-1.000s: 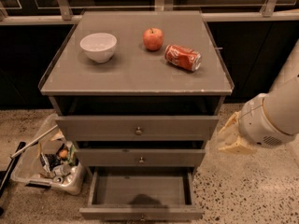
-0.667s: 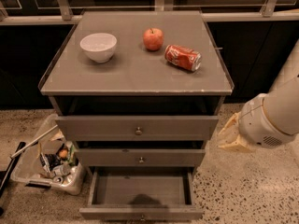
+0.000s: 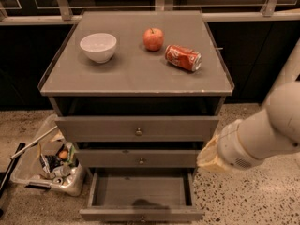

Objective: Close bottom drawer

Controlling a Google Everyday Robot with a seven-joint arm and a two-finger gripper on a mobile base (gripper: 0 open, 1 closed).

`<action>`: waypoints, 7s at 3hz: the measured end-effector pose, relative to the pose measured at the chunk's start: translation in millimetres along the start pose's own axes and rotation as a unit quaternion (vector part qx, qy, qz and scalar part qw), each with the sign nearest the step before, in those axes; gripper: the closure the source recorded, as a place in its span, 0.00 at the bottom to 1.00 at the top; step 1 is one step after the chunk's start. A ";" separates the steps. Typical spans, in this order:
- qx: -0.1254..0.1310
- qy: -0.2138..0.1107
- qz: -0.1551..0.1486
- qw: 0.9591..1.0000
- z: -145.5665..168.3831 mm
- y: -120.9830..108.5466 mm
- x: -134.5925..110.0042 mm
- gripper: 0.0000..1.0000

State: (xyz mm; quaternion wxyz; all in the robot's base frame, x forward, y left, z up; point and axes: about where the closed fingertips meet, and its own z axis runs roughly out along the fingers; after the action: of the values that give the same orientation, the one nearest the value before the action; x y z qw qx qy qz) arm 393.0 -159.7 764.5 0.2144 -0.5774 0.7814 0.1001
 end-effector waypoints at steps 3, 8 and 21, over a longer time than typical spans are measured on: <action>0.077 -0.011 0.040 0.996 133.5 -17.6 39.5 1.00; 0.136 -0.008 0.084 0.987 227.3 -65.2 151.4 1.00; -0.137 -0.095 0.078 0.983 491.1 67.1 202.5 1.00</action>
Offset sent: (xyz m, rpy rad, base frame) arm 0.0522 0.0295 -0.1330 0.0523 -0.2342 -0.1647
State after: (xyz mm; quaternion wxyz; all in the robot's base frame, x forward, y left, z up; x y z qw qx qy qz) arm 388.6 -114.3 231.0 0.1978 -0.5267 0.7790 0.2767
